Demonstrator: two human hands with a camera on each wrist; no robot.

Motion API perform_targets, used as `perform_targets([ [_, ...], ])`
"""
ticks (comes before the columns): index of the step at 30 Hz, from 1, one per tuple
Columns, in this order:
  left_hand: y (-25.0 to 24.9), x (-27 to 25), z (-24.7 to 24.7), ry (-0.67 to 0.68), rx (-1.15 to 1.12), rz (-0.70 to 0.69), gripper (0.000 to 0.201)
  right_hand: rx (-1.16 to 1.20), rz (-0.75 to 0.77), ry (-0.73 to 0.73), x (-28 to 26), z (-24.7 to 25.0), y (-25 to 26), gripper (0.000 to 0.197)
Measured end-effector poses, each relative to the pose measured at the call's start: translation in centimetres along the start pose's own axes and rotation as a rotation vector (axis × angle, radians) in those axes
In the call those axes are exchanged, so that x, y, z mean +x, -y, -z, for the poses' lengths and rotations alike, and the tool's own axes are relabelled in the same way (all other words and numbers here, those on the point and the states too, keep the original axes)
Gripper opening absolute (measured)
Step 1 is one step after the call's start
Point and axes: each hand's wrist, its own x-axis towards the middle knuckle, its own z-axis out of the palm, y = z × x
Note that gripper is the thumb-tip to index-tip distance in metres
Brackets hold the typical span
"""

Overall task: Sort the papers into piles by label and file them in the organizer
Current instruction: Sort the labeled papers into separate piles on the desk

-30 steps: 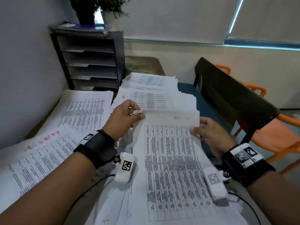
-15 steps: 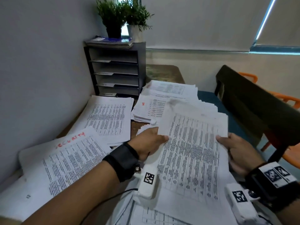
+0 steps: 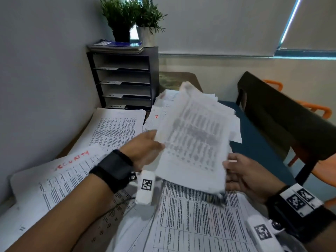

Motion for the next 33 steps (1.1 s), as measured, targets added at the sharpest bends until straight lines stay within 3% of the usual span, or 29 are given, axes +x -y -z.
perform_targets([
  [4, -0.6, -0.6, 7.2, -0.465, 0.200, -0.029, 0.028, -0.015, -0.067, 0.029, -0.4, -0.2, 0.1, 0.025],
  [9, 1.1, -1.6, 13.1, -0.726, 0.557, 0.038, 0.015, -0.064, -0.089, 0.064, -0.4, -0.3, 0.1, 0.022],
  [12, 2.9, -1.9, 15.1, -0.832, 0.602, 0.105, 0.020, -0.074, -0.092, 0.071, -0.5, -0.5, 0.2, 0.022],
  [15, 6.8, -0.3, 19.7, -0.806, 0.550, 0.099, 0.036, -0.087, -0.090, 0.071, -0.5, -0.5, 0.1, 0.022],
  [17, 6.7, -0.3, 20.3, -0.867, 0.452, 0.078, 0.044, -0.075, -0.092, 0.067, -0.5, -0.4, 0.0, 0.022],
  [19, 6.4, -0.7, 20.4, -0.855, 0.448, 0.138, 0.047, -0.064, -0.092, 0.064, -0.5, -0.5, -0.1, 0.023],
  [22, 6.5, -1.3, 20.6, -0.722, 0.658, 0.298, 0.071, -0.081, -0.096, 0.065, -0.4, -0.5, -0.2, 0.023],
  [23, 6.3, -1.8, 20.4, -0.678, 0.716, 0.350, 0.069, -0.082, -0.096, 0.063, -0.4, -0.5, -0.2, 0.023],
  [27, 5.6, -3.0, 19.3, -0.544, 0.841, 0.515, 0.023, -0.070, -0.091, 0.052, -0.4, -0.7, -0.1, 0.023],
  [30, 4.9, -4.2, 18.8, -0.414, 1.049, 0.646, 0.020, -0.068, -0.086, 0.048, -0.4, -0.7, -0.2, 0.022],
  [33, 4.3, -5.6, 19.3, -0.395, 1.173, 0.743, 0.031, -0.066, -0.091, 0.056, -0.4, -0.5, -0.2, 0.021],
])
